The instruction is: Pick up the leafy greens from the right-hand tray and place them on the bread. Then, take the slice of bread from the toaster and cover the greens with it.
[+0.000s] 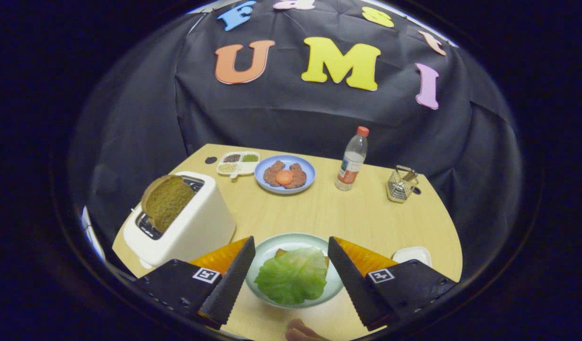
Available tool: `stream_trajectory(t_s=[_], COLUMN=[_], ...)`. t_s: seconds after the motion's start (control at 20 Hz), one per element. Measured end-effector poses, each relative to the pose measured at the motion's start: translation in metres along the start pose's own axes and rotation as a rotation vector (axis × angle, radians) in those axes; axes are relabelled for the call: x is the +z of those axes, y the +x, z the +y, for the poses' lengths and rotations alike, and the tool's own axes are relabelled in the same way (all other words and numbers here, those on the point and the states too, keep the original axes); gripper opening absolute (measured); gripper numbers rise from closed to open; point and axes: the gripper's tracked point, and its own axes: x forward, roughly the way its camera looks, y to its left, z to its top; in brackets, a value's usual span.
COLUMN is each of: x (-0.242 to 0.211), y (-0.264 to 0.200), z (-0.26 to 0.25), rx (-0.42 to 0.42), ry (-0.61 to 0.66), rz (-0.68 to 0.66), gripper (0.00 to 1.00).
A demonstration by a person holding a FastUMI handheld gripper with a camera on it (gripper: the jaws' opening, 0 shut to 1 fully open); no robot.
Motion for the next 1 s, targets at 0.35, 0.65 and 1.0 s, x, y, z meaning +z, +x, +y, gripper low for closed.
stream_trajectory(t_s=[0.35, 0.65, 1.0], x=[0.049, 0.063, 0.043], y=[-0.032, -0.020, 0.028], z=[0.079, 0.157, 0.174], rx=[0.048, 0.089, -0.008], ry=[0.029, 0.025, 0.024], rz=[-0.104, -0.079, -0.013], gripper=[0.96, 0.95, 0.88])
